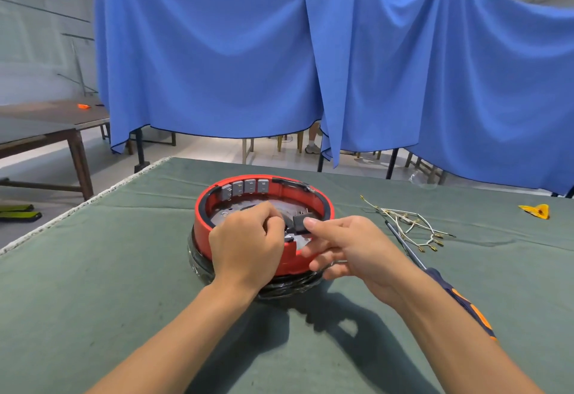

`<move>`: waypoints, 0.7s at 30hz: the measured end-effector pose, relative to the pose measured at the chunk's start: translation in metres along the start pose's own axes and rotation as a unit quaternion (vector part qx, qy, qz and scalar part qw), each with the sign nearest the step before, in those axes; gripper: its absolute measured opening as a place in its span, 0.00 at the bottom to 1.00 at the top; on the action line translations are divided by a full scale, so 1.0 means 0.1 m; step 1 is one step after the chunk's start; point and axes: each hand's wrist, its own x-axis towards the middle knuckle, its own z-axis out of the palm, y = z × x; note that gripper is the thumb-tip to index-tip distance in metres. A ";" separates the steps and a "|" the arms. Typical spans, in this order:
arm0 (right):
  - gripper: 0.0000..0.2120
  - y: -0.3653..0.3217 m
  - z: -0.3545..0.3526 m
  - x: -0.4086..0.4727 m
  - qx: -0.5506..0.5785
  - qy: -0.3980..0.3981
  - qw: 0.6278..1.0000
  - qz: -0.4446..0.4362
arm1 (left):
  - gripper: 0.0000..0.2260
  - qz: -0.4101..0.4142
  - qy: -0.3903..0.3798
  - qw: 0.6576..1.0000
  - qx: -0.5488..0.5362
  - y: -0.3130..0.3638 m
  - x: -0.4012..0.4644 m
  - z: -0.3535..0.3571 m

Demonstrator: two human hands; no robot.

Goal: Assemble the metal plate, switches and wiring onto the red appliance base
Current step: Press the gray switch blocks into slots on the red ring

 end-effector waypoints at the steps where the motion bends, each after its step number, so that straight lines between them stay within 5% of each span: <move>1: 0.13 -0.01 0.00 0.01 -0.013 0.001 1.000 0.002 | 0.14 -0.003 -0.004 1.000 0.007 0.00 0.00 0.01; 14: 0.16 -0.14 -0.02 -0.08 -0.123 0.009 0.992 0.030 | 0.11 0.018 -0.068 0.997 -0.041 -0.01 0.05 -0.02; 21: 0.16 -0.18 0.02 -0.11 -0.158 0.018 0.987 0.033 | 0.10 0.089 -0.096 0.991 0.026 0.03 0.05 -0.06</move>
